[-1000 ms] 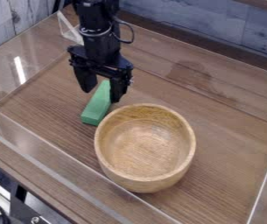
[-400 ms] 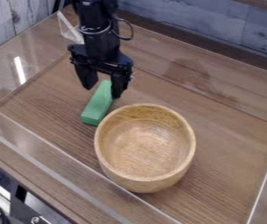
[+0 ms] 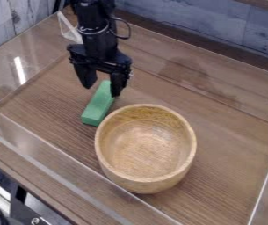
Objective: Put green stick into wooden bowl
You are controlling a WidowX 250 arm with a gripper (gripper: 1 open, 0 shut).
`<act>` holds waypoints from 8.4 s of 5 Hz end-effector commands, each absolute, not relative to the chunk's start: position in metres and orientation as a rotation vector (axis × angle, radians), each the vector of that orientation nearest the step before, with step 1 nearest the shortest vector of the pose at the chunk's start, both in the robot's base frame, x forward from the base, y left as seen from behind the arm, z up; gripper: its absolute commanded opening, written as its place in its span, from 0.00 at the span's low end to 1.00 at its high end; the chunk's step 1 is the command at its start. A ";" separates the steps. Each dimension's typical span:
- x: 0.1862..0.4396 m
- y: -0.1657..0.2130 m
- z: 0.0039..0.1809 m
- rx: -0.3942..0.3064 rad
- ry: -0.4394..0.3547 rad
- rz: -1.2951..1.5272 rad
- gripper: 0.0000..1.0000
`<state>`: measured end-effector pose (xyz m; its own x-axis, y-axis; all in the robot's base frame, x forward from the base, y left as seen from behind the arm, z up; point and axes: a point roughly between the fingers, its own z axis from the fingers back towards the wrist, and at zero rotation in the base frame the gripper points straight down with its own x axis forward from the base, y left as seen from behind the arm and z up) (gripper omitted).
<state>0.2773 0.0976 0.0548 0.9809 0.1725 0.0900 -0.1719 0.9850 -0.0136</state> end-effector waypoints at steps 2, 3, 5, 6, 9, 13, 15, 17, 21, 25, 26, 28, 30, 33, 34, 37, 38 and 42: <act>0.291 0.106 0.061 0.009 -0.145 0.189 1.00; 0.292 0.106 0.066 0.001 -0.151 0.192 1.00; 0.286 0.114 0.048 0.027 -0.122 0.195 1.00; 0.283 0.116 0.039 0.038 -0.108 0.196 1.00; 0.279 0.119 0.028 0.059 -0.082 0.205 0.00; 0.283 0.116 0.059 0.037 -0.076 0.244 0.00; 0.288 0.111 0.096 0.019 -0.107 0.270 0.00; 0.283 0.083 0.121 0.000 -0.140 0.231 0.00; 0.288 0.110 0.092 0.032 -0.157 0.195 0.00; 0.258 0.065 0.090 0.000 -0.129 0.083 0.00; 0.250 0.046 0.090 -0.016 -0.119 0.048 0.00; 0.236 0.002 0.078 -0.043 -0.091 -0.028 0.00; 0.224 -0.026 0.054 -0.051 -0.092 -0.076 0.00; 0.207 -0.029 0.047 -0.057 -0.093 -0.101 0.00; 0.204 -0.028 0.048 -0.061 -0.086 -0.099 0.00; 0.197 -0.030 0.048 -0.071 -0.063 -0.096 0.00; 0.195 -0.030 0.048 -0.075 -0.057 -0.094 0.00; 0.190 -0.034 0.045 -0.084 -0.030 -0.086 0.00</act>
<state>0.1955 -0.0325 0.0445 0.9957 -0.0734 0.0560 0.0778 0.9937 -0.0808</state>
